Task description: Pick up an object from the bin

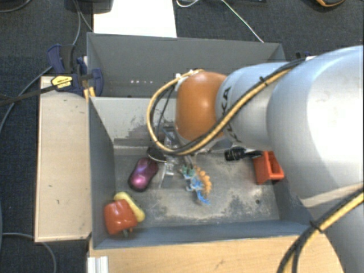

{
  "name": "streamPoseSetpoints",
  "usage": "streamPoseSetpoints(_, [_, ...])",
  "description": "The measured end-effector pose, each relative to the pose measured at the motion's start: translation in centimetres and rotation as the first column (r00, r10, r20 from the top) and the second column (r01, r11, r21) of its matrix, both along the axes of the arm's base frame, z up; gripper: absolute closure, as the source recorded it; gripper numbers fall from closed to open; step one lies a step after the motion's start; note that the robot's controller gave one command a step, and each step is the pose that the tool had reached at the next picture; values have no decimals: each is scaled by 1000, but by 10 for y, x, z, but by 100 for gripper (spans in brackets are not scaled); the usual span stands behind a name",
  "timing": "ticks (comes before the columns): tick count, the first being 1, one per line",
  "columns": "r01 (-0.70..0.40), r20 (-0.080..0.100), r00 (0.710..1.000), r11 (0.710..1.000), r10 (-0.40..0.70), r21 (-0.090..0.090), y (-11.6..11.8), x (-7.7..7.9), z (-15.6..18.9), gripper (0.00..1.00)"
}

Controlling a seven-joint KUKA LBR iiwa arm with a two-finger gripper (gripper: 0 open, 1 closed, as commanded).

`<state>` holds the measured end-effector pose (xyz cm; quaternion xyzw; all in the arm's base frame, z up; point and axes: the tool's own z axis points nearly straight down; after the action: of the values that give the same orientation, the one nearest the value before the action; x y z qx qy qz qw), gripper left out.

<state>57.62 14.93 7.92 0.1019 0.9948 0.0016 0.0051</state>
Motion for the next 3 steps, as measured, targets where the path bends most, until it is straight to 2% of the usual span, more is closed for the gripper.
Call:
streamPoseSetpoints(1, [79, 13, 997, 997, -79, 10, 11, 8, 94, 0])
streamPoseSetpoints(2, [-65, 16, 998, 998, 65, 1, -24, 15, 8, 0])
streamPoseSetpoints(3, [-67, 32, 997, 998, 67, 10, -35, -1, 14, 0])
